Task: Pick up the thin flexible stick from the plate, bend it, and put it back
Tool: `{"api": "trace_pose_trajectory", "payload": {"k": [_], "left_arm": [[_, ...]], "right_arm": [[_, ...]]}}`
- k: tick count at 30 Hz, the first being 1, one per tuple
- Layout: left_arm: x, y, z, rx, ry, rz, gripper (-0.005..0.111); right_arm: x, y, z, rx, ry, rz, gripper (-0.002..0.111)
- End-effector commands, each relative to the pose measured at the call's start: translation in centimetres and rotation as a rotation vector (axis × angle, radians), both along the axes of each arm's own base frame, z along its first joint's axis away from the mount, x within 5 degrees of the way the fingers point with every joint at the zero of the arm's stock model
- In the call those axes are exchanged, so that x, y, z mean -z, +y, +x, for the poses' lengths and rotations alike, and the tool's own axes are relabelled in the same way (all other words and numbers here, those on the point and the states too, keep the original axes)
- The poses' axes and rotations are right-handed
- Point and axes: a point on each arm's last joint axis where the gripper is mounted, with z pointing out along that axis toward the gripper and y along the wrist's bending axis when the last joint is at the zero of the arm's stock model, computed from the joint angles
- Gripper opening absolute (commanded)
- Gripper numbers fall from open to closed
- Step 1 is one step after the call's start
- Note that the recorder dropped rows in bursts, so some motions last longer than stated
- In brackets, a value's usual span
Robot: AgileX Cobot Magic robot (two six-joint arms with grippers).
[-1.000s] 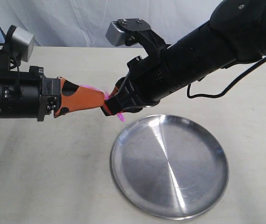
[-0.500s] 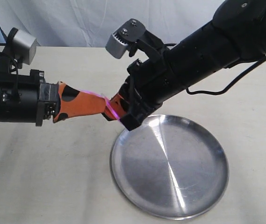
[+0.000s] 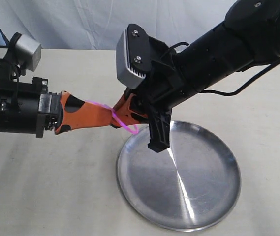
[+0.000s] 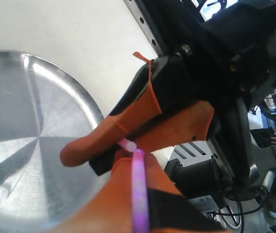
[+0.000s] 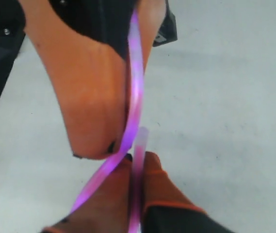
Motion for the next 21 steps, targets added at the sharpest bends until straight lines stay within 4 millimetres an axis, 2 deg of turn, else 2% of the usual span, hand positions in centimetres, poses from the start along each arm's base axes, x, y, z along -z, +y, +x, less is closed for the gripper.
{"api": "trace_pose_trajectory", "payload": {"k": [1,13,21], "left_arm": [[0.37,0.77,2.05,-0.231,0.022,0.025,0.000],[0.37,0.77,2.05,-0.231,0.024,0.025,0.000],[0.37,0.77,2.05,-0.231,0.024,0.025,0.000]], "right_arm": [[-0.99,0.78,-2.56,-0.256,0.030,0.073,0.000],[-0.85,0.67,-2.59,-0.394,-0.139,0.067,0.000],[-0.78,0.65,-2.68,-0.411,-0.146,0.059,0.000]]}}
